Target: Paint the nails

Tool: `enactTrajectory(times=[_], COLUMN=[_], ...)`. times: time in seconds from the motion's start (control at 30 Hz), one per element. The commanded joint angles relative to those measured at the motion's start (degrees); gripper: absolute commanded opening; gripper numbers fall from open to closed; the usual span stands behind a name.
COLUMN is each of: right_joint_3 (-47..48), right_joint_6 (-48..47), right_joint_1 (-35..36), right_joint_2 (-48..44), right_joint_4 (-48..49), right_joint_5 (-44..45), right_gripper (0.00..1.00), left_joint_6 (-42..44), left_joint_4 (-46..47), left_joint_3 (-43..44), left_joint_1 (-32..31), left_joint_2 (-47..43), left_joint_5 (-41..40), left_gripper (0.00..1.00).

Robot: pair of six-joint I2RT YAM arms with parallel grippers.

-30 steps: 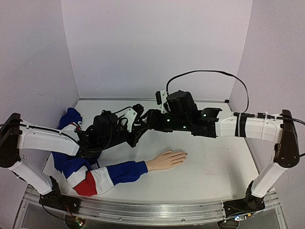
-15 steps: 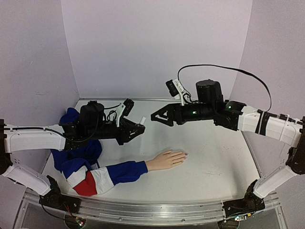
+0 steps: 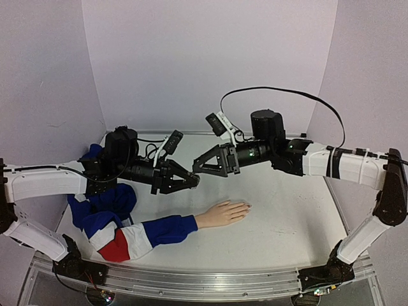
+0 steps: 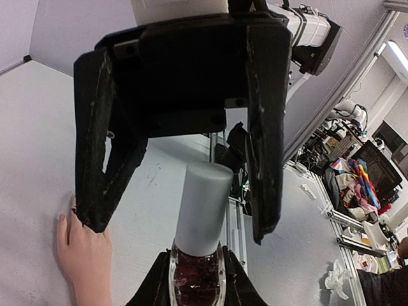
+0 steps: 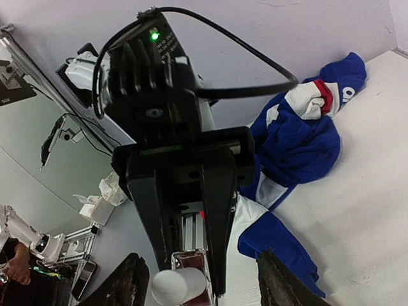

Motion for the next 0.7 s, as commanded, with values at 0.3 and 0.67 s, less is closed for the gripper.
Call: enactTrajectory(times=[0.3, 0.67], right_joint_3=[3.9, 1.0], right_joint_6=[2.4, 3.4], right_joint_1=[0.5, 1.4], right_joint_2=[2.3, 1.9], right_joint_4=[8.5, 11.6], right_joint_5=[-6.8, -5.5], right_gripper=[0.38, 0.18], left_joint_6=[-0.7, 0.0], left_joint_4=[1.7, 1.7], left_joint_3=[3.6, 4.5], left_joint_1=[0.3, 0.3], left_joint_2=[1.0, 0.4], left_joint_5=[5.1, 3.3], left_gripper=[0.0, 0.0])
